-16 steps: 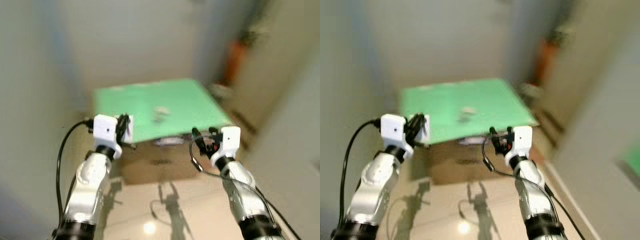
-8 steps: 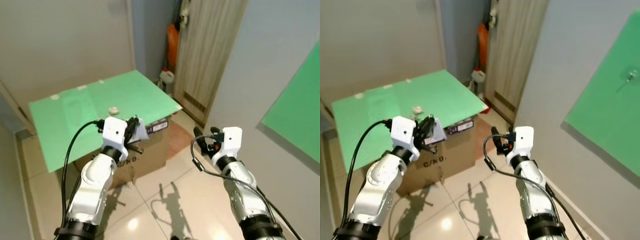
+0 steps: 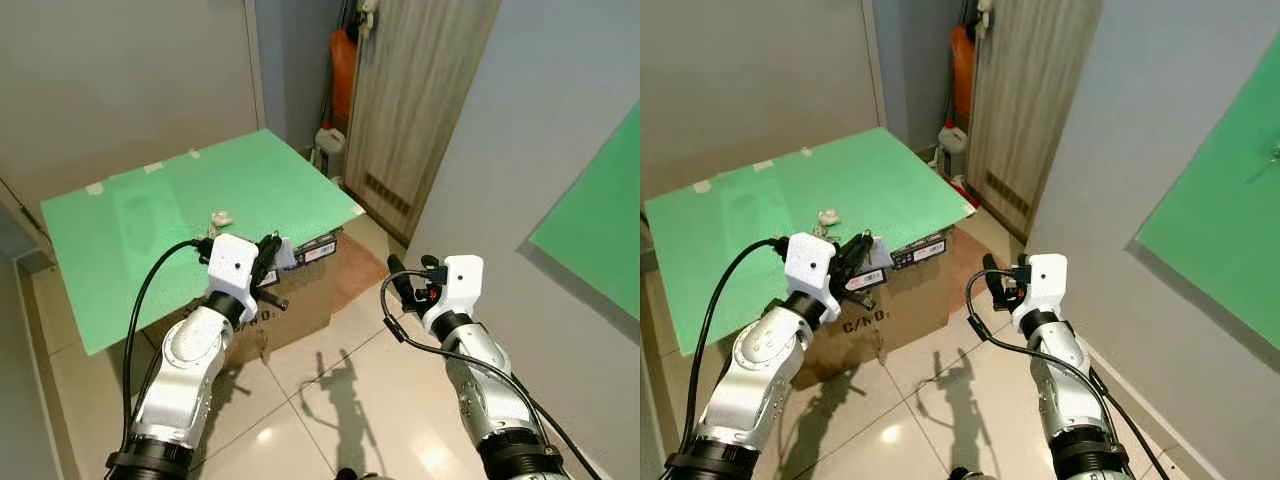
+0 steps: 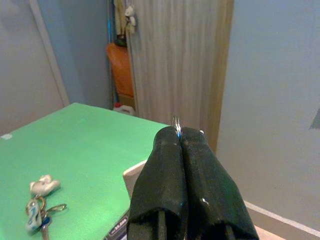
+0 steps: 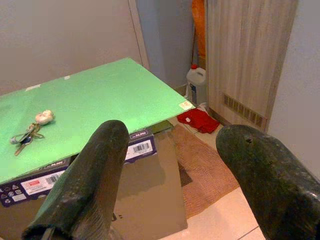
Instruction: Hang keys on a hook
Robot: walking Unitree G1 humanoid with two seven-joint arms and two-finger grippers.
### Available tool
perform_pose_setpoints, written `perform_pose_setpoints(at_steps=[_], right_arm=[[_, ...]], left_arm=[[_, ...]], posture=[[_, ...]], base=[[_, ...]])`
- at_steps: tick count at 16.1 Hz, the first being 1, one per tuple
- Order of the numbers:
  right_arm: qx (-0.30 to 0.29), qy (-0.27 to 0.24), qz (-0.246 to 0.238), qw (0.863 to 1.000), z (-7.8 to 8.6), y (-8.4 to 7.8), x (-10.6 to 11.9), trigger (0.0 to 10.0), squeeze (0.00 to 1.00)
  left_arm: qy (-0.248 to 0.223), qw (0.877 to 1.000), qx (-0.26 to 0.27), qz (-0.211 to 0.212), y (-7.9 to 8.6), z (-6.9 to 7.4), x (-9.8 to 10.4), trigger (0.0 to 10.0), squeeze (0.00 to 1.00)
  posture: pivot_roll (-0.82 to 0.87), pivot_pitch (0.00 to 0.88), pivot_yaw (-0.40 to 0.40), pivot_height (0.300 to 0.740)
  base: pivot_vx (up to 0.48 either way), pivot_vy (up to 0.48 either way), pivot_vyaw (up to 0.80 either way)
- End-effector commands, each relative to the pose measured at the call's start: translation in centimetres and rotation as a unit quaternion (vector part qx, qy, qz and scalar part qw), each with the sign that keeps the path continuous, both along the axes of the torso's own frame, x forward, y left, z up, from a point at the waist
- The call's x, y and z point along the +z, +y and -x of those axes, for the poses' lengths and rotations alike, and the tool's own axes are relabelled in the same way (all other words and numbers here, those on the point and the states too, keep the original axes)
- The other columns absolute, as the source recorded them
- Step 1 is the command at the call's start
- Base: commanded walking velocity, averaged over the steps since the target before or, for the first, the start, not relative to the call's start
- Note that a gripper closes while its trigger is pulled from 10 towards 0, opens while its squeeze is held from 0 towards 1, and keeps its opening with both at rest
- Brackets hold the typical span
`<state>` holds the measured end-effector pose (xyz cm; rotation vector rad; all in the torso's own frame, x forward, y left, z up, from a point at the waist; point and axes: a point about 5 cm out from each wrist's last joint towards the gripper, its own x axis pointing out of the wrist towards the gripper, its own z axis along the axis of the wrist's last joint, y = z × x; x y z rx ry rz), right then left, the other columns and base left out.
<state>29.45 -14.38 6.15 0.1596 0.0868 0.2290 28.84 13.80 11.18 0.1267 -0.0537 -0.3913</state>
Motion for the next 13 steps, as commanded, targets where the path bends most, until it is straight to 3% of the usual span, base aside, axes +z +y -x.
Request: perform_pose_setpoints(at_steps=[1, 2, 3, 4, 5, 6, 9, 13], right_arm=[[0.0, 0.0, 0.003, 1.0, -0.15, 0.08, 0.13, 10.0, 0.0], [-0.001, 0.001, 0.003, 1.0, -0.11, 0.12, 0.06, 10.0, 0.0], [-0.002, 0.001, 0.003, 1.0, -0.08, 0.15, 0.02, 10.0, 0.0], [-0.002, 0.0, 0.003, 1.0, -0.05, 0.2, 0.04, 10.0, 0.0], [-0.002, 0.0, 0.003, 1.0, -0.04, 0.22, 0.04, 10.0, 0.0], [-0.002, 0.0, 0.003, 1.0, -0.04, 0.23, 0.03, 10.0, 0.0], [0.002, -0.005, 0.023, 1.0, -0.2, 0.32, 0.08, 10.0, 0.0], [0.004, -0.007, 0.042, 0.999, -0.39, 0.49, 0.12, 10.0, 0.0]], left_arm=[[-0.003, 1.0, -0.009, -0.007, -0.15, -0.3, 0.23, 0.0, 0.0], [0.0, 1.0, -0.005, -0.004, 0.01, -0.46, 0.29, 0.0, 0.0], [0.0, 1.0, -0.002, -0.002, 0.13, -0.55, 0.37, 0.9, 0.0], [0.001, 1.0, 0.001, -0.002, 0.21, -0.59, 0.39, 0.7, 0.0], [0.007, 1.0, 0.008, -0.004, 0.29, -0.65, 0.3, 6.6, 0.0], [0.007, 1.0, 0.008, -0.004, 0.29, -0.65, 0.29, 10.0, 0.0], [0.006, 1.0, 0.01, -0.008, 0.31, -0.79, 0.3, 10.0, 0.0], [0.009, 1.0, 0.016, -0.009, 0.5, -0.92, 0.27, 10.0, 0.0]], posture=[[0.03, 0.0, 0.011, 0.74], [0.03, 0.0, 0.014, 0.74], [0.03, 0.0, 0.014, 0.74], [0.03, 0.0, 0.015, 0.74], [0.03, 0.0, 0.015, 0.74], [0.04, 0.0, 0.014, 0.74], [0.04, 0.0, 0.013, 0.74], [0.04, 0.0, 0.015, 0.736]], base=[[0.0, 0.0, -0.58], [0.0, 0.0, -0.58], [0.0, 0.0, -0.58], [0.0, 0.0, -0.58], [0.0, 0.0, -0.57], [0.0, 0.0, -0.58], [0.0, 0.0, -0.56], [0.0, 0.0, 0.0]])
